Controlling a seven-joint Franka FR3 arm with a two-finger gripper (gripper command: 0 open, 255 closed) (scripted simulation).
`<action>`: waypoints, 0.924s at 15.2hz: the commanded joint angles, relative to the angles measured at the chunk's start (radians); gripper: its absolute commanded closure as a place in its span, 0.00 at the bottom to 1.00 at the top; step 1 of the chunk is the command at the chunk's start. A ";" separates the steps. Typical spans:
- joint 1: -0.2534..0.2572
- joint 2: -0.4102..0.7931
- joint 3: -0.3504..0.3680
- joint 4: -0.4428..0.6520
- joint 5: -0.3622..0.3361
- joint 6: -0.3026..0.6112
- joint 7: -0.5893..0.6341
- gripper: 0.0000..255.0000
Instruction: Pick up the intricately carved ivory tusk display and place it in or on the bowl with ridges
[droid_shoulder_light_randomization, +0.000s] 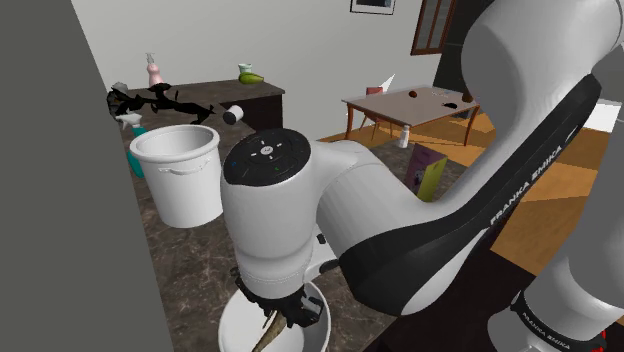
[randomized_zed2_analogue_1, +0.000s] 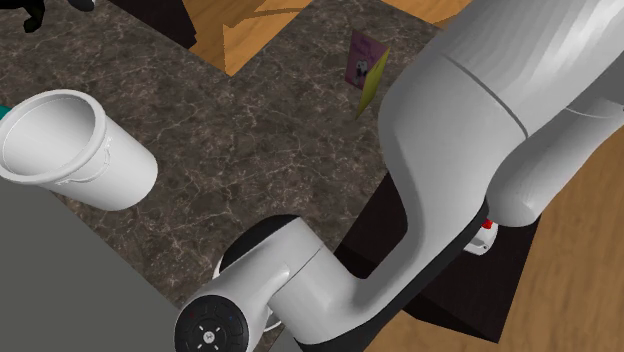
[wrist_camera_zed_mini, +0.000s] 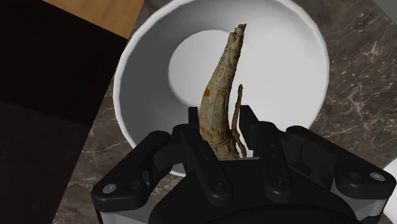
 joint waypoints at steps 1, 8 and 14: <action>0.011 0.016 -0.011 -0.001 -0.019 0.007 0.014 1.00; 0.011 0.015 -0.011 -0.001 -0.019 0.006 0.014 1.00; 0.011 0.015 -0.011 -0.001 -0.019 0.006 0.014 0.00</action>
